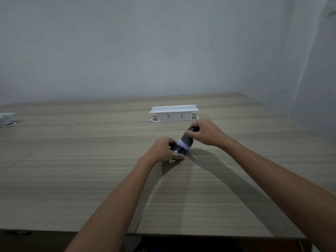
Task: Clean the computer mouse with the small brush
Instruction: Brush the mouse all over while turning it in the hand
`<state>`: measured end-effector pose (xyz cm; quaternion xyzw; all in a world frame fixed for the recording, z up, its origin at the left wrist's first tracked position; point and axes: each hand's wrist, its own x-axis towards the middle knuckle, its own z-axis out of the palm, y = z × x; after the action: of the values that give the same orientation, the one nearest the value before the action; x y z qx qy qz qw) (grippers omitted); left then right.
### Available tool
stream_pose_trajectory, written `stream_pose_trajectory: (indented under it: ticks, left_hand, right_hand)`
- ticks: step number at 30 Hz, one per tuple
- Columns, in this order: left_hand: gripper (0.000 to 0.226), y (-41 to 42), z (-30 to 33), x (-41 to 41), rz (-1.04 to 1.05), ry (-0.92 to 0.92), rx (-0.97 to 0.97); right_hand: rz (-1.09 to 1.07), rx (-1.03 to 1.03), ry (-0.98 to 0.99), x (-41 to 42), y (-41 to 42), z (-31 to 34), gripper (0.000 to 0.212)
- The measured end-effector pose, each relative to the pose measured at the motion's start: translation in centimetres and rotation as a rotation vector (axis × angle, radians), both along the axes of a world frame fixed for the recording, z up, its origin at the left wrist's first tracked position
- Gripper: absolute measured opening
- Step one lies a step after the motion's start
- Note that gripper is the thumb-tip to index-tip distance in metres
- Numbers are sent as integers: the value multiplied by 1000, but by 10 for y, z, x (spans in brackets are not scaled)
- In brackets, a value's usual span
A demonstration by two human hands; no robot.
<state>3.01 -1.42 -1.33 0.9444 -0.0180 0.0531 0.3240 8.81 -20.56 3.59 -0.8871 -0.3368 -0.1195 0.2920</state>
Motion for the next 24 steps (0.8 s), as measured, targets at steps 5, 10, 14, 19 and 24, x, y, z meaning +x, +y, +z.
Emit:
stream_pose_trajectory:
  ticks: [5, 10, 14, 19, 24]
  left_hand:
    - [54, 2, -1, 2, 8, 1, -14]
    - [51, 5, -2, 2, -20, 2, -80]
    - [60, 6, 0, 2, -23, 10, -80]
    - [47, 8, 1, 2, -57, 11, -95]
    - [56, 9, 3, 2, -56, 24, -64]
  right_hand:
    - [15, 6, -51, -2, 0, 3, 25]
    - [68, -71, -88, -3, 3, -2, 19]
    - [57, -46, -150, -4, 0, 2, 16]
    - [120, -79, -107, -7, 7, -1, 18]
    - [39, -55, -127, 3, -4, -6, 18]
